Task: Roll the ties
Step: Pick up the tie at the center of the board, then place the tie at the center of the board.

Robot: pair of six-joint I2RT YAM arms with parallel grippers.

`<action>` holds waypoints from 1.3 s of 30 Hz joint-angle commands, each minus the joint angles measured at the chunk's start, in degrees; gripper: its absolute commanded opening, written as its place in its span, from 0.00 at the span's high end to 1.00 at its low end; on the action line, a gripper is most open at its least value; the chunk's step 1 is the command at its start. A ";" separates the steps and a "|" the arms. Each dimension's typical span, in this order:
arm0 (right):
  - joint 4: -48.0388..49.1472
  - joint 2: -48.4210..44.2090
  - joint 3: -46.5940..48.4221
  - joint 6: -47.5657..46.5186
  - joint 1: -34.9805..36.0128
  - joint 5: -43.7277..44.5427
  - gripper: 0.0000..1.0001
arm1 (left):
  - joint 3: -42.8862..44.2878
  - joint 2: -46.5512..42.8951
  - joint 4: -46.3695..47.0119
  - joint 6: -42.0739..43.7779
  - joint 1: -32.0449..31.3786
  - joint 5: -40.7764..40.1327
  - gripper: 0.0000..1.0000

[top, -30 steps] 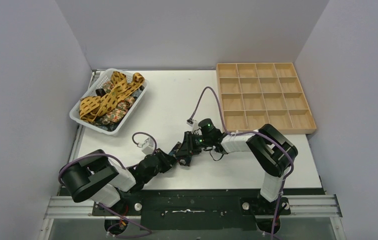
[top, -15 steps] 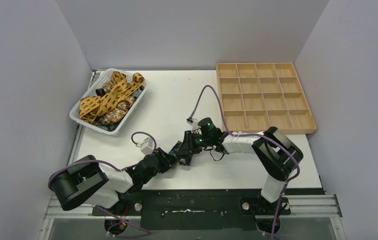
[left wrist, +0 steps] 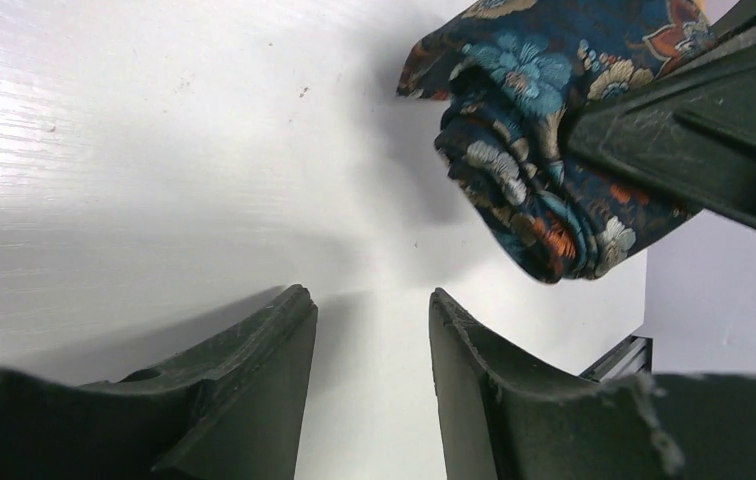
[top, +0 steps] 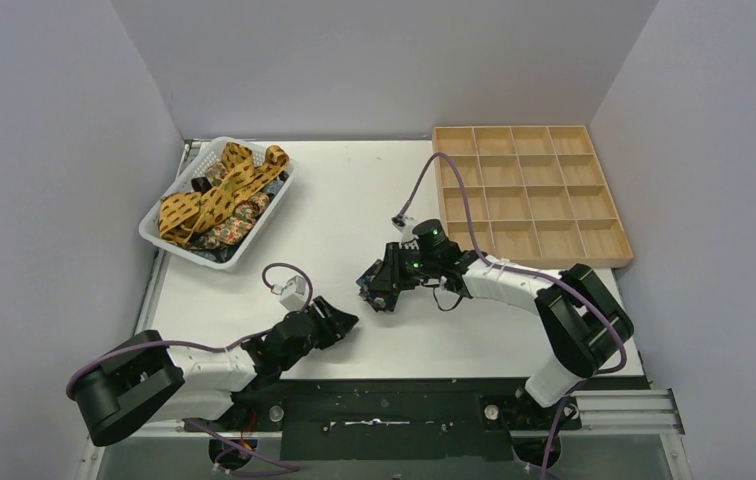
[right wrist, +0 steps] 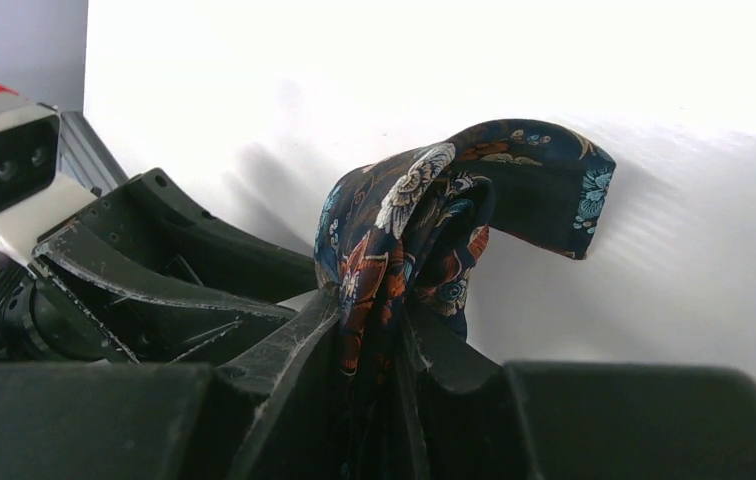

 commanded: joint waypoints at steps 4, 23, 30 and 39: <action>-4.89 -4.49 3.78 -4.62 -2.38 3.47 1.00 | 1.53 -2.54 -2.37 1.86 0.14 0.34 0.56; -20.78 -9.98 16.06 -19.98 -21.27 28.65 1.00 | 0.76 -16.26 -13.52 2.46 0.96 -0.86 0.54; -21.43 -3.70 21.56 -23.30 -26.07 32.68 1.00 | 1.39 -19.17 -16.86 3.74 1.94 0.19 0.54; -23.38 -4.94 17.32 -17.18 -22.47 36.69 1.00 | -0.29 -22.46 -18.07 3.51 4.55 2.01 0.54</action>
